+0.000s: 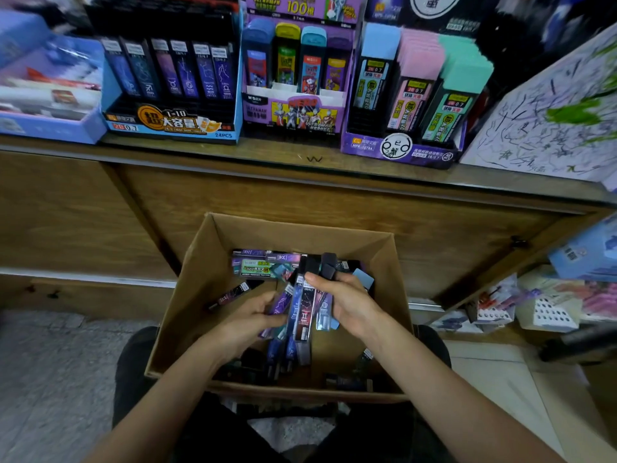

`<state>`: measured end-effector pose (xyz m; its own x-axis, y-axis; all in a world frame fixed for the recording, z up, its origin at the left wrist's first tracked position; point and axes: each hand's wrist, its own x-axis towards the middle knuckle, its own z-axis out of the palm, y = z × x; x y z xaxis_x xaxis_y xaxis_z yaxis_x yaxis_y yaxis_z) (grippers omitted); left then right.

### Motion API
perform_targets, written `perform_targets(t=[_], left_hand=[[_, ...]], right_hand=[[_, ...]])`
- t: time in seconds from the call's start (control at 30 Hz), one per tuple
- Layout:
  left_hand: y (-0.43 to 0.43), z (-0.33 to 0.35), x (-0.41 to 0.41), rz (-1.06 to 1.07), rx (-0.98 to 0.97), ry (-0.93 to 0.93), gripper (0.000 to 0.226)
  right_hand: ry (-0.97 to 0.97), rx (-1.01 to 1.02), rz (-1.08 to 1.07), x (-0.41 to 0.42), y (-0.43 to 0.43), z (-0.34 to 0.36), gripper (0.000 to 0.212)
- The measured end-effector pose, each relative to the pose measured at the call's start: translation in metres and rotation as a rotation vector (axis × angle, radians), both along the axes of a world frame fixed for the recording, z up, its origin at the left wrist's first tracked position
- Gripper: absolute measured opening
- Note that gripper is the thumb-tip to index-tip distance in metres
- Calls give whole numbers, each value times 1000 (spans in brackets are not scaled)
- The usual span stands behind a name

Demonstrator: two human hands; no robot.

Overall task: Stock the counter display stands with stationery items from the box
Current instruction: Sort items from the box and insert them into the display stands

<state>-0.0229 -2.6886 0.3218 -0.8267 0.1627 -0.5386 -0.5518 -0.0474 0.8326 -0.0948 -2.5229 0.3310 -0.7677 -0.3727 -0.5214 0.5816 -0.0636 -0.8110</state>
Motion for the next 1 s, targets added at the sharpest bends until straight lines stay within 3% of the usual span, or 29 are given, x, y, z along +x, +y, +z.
perform_targets(t=[0.2,0.3,0.4,0.5,0.67,0.8,1.0], left_hand=[[14,-3,-11,149,208,-68,36],[20,-3,-12,49,72,48,54],[29,-6,-15,41,-50,136,46],[34,-5,-17,65,-57,150,43],[35,0,-22,96,-87,157,43],[28,9,-27,104,-63,171,48],[26,33,-36,150,16,229,59]], right_hand=[[-43,-1,-158,0,-5,10,12],[-48,1,-231,1,-8,10,7],[-24,35,-293,3,-13,10,6],[30,85,-299,6,-16,12,7],[106,125,-282,4,-14,22,29],[131,31,-266,1,-7,37,16],[353,129,-252,-7,1,60,15]])
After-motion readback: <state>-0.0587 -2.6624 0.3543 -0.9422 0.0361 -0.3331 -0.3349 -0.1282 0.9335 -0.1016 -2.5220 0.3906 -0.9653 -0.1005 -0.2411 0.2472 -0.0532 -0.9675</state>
